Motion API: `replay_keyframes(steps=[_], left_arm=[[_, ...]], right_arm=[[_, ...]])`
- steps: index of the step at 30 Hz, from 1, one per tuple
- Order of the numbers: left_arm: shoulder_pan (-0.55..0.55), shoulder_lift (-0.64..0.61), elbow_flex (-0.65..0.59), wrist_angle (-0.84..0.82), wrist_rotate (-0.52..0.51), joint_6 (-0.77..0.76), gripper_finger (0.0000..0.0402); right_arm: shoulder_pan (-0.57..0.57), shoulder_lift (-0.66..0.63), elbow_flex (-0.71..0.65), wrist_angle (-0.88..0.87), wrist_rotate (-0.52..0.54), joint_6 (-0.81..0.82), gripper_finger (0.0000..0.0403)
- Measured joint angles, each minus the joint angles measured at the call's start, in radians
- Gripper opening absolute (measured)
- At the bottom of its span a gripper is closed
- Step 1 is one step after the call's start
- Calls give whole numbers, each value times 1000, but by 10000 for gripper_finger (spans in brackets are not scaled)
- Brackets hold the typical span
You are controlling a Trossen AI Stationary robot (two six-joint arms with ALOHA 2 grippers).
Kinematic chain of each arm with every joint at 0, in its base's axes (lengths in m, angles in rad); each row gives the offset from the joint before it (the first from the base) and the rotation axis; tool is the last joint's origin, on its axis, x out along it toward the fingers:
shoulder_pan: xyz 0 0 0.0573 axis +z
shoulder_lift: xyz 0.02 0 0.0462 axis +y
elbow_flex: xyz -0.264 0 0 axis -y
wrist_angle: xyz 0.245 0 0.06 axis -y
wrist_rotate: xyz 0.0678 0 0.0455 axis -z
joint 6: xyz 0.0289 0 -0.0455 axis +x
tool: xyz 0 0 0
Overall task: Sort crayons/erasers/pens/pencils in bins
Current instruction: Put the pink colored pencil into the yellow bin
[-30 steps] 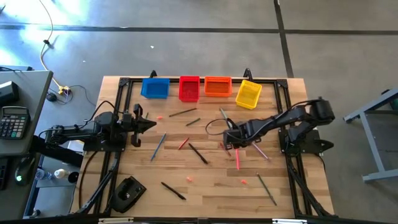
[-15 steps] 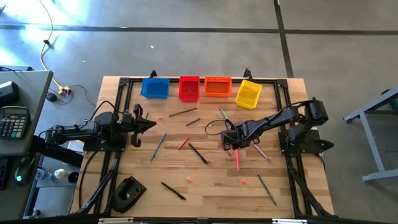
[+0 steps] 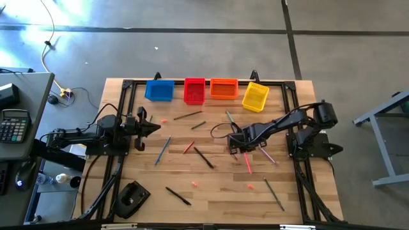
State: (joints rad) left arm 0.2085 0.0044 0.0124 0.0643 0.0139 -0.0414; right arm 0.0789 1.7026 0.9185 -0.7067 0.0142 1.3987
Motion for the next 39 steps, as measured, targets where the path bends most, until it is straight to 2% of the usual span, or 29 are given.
replay_keyframes(steps=[11,16,20,28,33,39], left_arm=[[0,0,0,0,-3,0,0],[0,0,0,0,-3,0,0],[0,0,0,0,-3,0,0],[0,0,0,0,-3,0,0],[0,0,0,0,-3,0,0],[0,0,0,0,-3,0,0]], right_arm=[[-18,-111,-2,33,24,-13,22],[-42,-223,6,38,104,-43,22],[-94,-308,53,19,190,-133,22],[-305,-369,219,-100,341,-478,22],[-493,-368,292,-117,346,-688,22],[-711,-367,256,-91,339,-795,20]])
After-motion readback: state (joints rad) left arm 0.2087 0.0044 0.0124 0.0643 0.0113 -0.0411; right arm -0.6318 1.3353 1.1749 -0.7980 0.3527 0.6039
